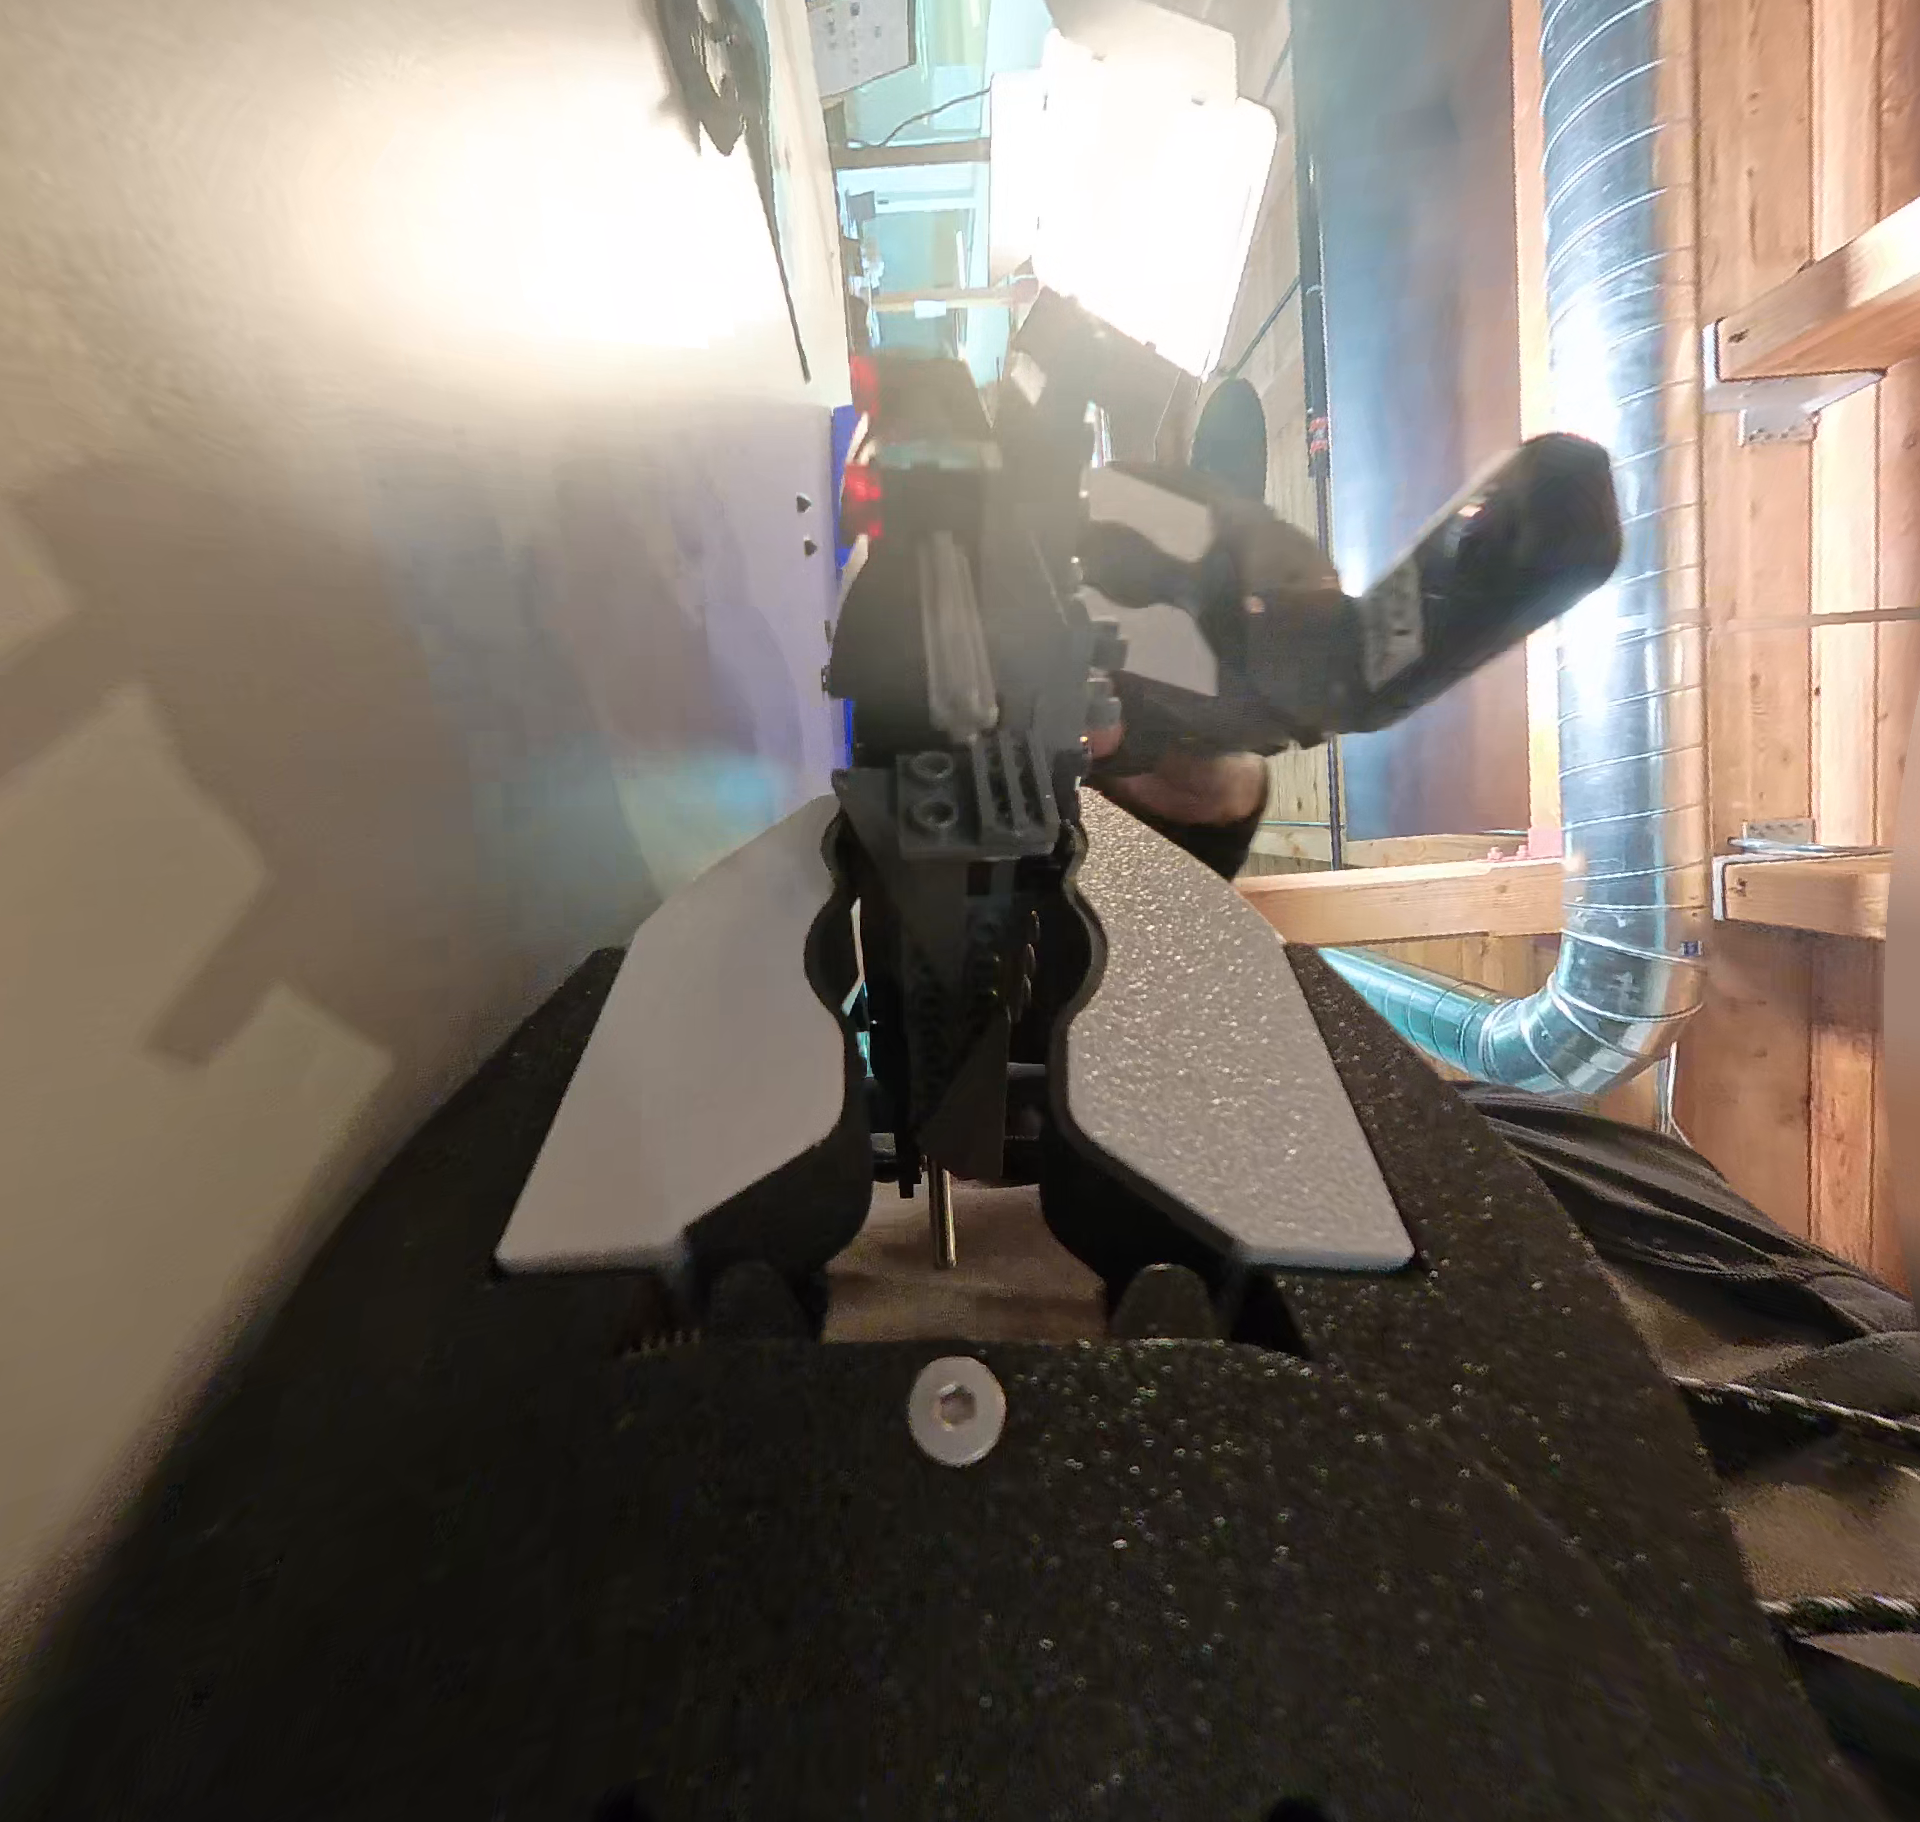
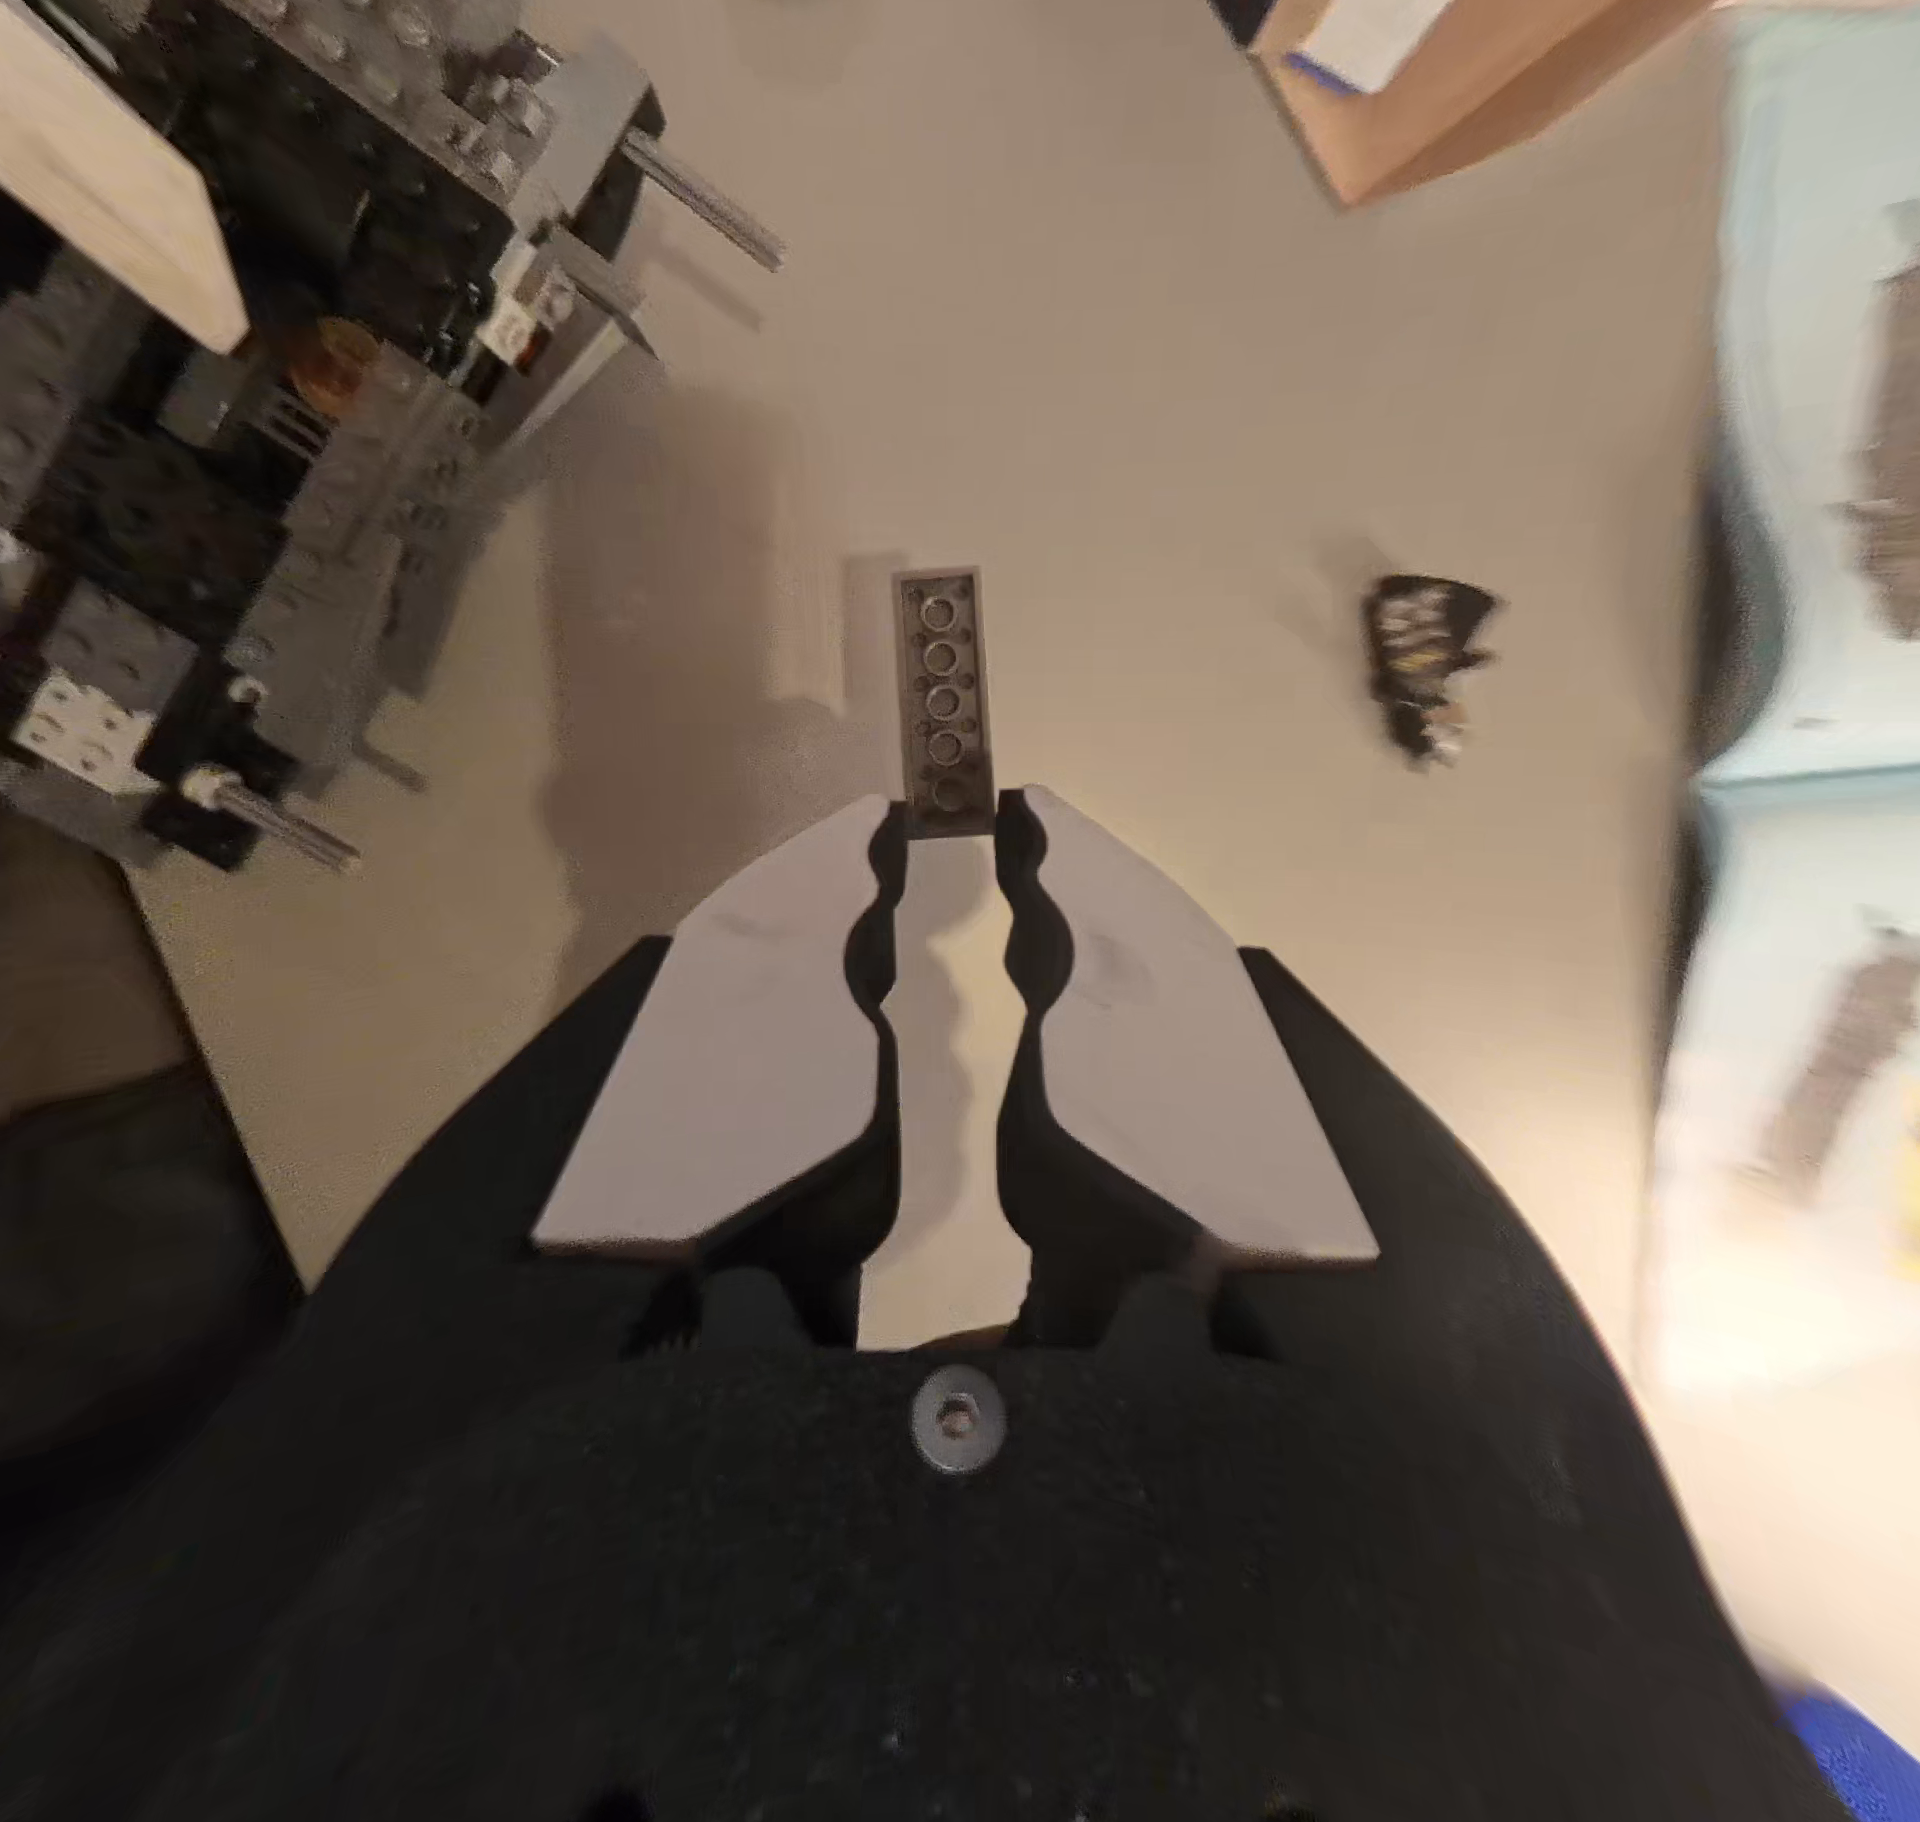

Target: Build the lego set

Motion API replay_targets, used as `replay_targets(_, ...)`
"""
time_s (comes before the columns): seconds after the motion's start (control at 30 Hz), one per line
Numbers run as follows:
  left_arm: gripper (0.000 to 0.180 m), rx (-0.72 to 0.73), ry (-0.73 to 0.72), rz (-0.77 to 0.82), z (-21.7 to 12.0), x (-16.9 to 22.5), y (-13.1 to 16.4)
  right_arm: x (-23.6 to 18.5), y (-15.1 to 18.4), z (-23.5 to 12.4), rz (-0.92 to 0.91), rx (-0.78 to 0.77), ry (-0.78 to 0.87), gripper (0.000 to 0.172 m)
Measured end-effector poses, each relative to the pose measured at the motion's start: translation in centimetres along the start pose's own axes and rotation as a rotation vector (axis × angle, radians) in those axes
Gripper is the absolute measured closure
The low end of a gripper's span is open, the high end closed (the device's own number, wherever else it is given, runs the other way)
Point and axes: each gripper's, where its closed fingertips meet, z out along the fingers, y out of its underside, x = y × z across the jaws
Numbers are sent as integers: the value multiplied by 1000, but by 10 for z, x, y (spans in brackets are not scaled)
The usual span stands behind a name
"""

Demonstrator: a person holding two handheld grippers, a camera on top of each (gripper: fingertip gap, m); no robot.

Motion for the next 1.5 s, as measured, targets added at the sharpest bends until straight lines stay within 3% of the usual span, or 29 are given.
replay_targets(0.2,146,-60,17,1,17,2,6,14,-2,-47,-177,-187,157,155)
replay_targets(0.33,146,-78,25,-2,23,1,9,18,-7,-46,-123,-105,158,155)
replay_targets(0.57,146,-78,26,0,22,0,11,35,78,-44,278,-18,127,155)
replay_targets(0.7,146,-105,24,-7,27,-1,13,38,120,-33,301,-26,91,153)
replay_targets(0.83,145,-165,31,-8,39,0,19,43,124,-11,256,-11,34,147)
replay_targets(1.0,145,-192,34,-11,47,0,26,45,137,9,228,-107,11,142)
replay_targets(1.2,145,-172,28,-10,45,-2,26,43,128,7,155,-128,20,154)
replay_targets(1.37,145,-164,27,-7,47,-2,24,32,93,-11,76,-77,8,154)
replay_targets(1.5,145,-173,15,0,50,-4,26,22,60,-19,78,6,1,164)
